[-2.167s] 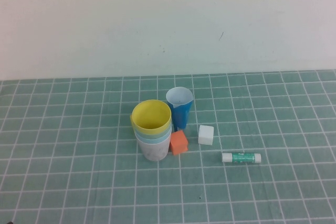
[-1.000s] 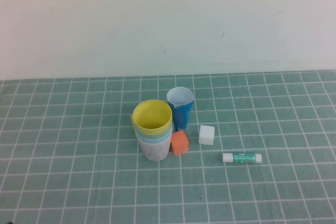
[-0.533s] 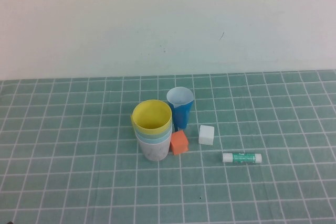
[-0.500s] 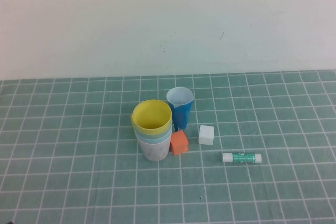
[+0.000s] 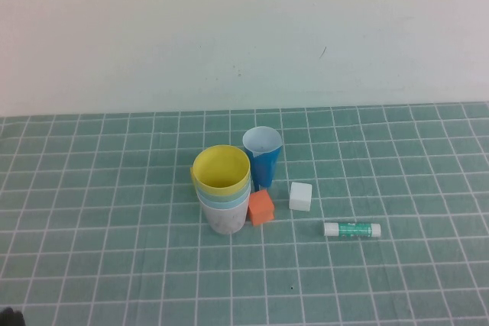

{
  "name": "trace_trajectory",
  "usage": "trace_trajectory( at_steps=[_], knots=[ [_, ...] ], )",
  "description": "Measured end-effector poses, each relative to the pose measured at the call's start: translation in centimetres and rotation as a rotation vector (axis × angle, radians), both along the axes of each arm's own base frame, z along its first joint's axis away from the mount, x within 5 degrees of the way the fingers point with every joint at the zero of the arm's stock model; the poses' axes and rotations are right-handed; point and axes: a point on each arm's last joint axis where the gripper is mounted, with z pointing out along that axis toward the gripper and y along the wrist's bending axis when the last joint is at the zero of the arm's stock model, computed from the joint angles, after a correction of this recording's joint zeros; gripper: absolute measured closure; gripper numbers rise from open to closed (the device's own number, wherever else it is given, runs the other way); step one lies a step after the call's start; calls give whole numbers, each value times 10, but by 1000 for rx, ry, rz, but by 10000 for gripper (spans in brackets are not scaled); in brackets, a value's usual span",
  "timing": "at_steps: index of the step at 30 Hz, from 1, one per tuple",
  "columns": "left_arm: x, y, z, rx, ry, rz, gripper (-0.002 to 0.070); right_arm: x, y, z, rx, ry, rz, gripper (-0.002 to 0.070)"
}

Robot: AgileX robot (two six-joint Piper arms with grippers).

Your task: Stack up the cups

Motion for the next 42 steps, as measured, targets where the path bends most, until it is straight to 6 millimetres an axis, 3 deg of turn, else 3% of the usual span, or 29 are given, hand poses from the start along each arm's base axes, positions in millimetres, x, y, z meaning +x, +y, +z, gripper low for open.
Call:
trace_trajectory(
  at_steps=[5,11,25,42],
  knots=[
    [15,3,-24,-37,-85,119,678,0,0,0,0,2,0,678],
    [20,6,-59,-53,35,214,678,0,0,0,0,0,0,678],
    [20,13,-62,-81,79,351,678,0,0,0,0,0,0,678],
    [19,13,-63,-89,83,354,678,0,0,0,0,0,0,678]
  ],
)
